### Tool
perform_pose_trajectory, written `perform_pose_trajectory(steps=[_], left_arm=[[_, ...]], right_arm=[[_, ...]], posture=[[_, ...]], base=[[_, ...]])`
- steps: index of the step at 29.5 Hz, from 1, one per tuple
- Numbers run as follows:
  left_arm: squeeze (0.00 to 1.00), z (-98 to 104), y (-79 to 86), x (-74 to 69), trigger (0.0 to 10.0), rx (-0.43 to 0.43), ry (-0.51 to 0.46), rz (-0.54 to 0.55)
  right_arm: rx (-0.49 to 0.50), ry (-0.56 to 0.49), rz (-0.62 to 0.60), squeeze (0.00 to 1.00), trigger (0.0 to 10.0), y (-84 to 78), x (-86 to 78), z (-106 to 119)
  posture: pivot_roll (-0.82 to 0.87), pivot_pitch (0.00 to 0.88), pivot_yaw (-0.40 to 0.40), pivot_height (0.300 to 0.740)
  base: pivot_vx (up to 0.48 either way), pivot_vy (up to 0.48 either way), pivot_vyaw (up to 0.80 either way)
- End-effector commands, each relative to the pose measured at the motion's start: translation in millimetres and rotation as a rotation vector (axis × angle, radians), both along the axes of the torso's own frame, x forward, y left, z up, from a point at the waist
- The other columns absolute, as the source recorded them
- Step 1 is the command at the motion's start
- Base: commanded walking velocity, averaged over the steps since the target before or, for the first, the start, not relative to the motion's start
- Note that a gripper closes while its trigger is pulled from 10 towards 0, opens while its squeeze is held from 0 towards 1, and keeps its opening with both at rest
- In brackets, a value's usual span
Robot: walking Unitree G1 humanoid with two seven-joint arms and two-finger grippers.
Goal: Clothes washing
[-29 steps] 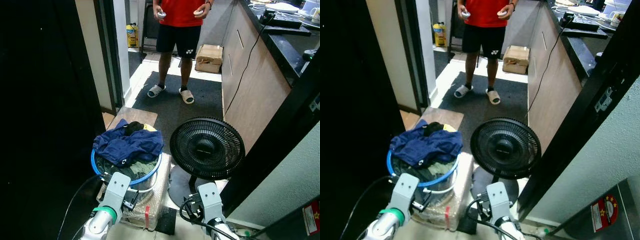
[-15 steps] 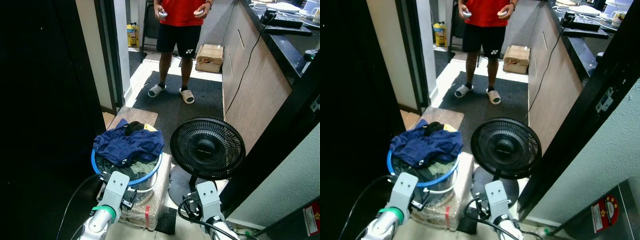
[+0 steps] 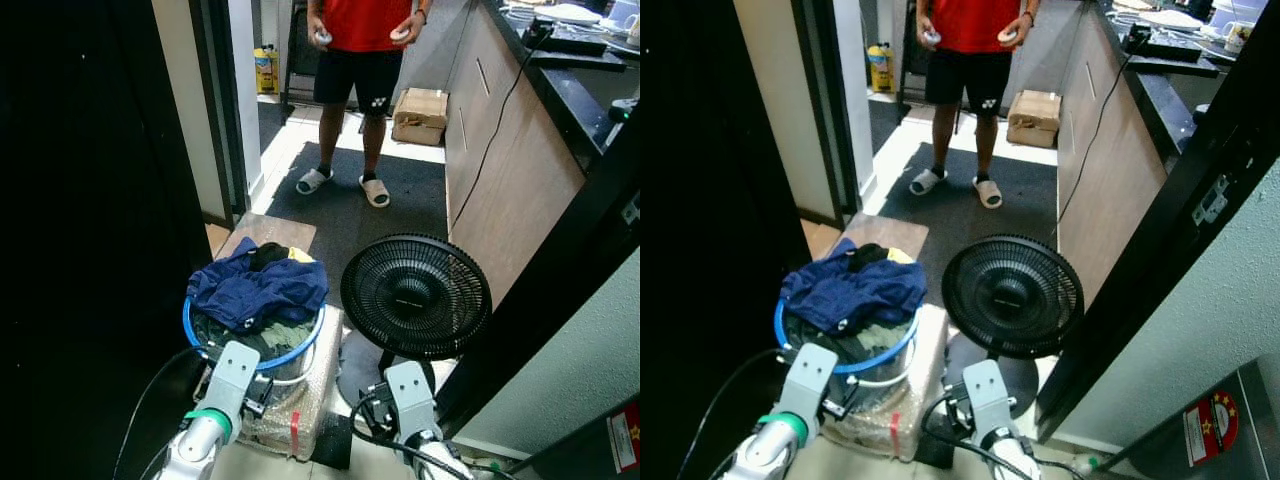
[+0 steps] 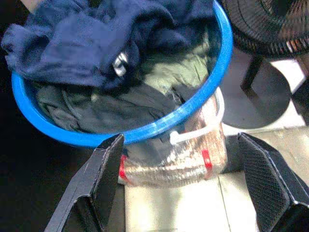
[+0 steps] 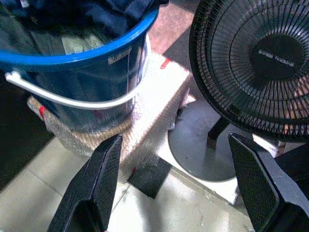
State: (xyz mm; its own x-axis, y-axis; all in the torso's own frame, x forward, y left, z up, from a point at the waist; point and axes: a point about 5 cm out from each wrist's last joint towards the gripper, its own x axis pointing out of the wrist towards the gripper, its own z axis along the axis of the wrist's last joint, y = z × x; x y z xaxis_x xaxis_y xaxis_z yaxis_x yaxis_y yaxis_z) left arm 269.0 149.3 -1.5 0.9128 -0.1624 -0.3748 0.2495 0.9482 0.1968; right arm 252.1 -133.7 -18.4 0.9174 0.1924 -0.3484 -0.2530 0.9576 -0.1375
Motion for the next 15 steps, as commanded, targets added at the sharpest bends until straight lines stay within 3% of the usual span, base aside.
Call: perform_pose_trajectory(steps=[1,4,5,7,8,10,12,15], left_arm=[[0.0,-16.5,6.7,-12.4,10.0,0.031,0.087,-0.03],[0.0,-28.1,12.5,-21.9,10.0,0.063,0.158,-0.049],[0.0,-38.3,18.1,-31.5,10.0,0.102,0.223,-0.065],[0.0,-38.3,18.1,-31.5,10.0,0.102,0.223,-0.065],[0.0,-47.9,22.8,-41.3,10.0,0.131,0.288,-0.057],[0.0,-47.9,22.8,-41.3,10.0,0.131,0.288,-0.057],[0.0,-58.0,21.3,-52.8,10.0,0.149,0.354,-0.061],[0.0,-59.7,16.6,-54.7,10.0,0.15,0.361,-0.075]], right_arm=[[-0.045,0.093,-0.028,0.0,10.0,-9.9,-13.0,-15.9],[-0.065,0.175,-0.069,0.0,10.0,-20.7,-25.3,-28.1],[-0.081,0.25,-0.101,0.0,10.0,-30.2,-38.0,-38.7],[-0.081,0.25,-0.101,0.0,10.0,-30.2,-38.0,-38.7],[-0.106,0.324,-0.123,0.0,10.0,-39.4,-51.5,-48.2],[-0.106,0.324,-0.123,0.0,10.0,-39.4,-51.5,-48.2],[-0.117,0.4,-0.145,0.0,10.0,-47.7,-65.4,-56.9],[-0.113,0.408,-0.125,0.0,10.0,-46.4,-66.3,-57.5]], posture=[[0.06,0.0,0.024,0.74],[0.07,0.0,0.018,0.74],[0.07,0.0,0.014,0.74],[0.07,0.0,0.014,0.74],[0.07,0.0,0.014,0.74],[0.07,0.0,0.014,0.74],[0.06,0.0,0.006,0.74],[0.06,0.0,0.007,0.74]], base=[[0.0,0.0,0.0],[0.0,0.0,0.0],[0.0,0.0,0.0],[0.0,0.0,0.0],[0.0,0.0,0.0],[0.0,0.0,0.0],[0.0,0.0,0.0],[0.0,0.0,0.0]])
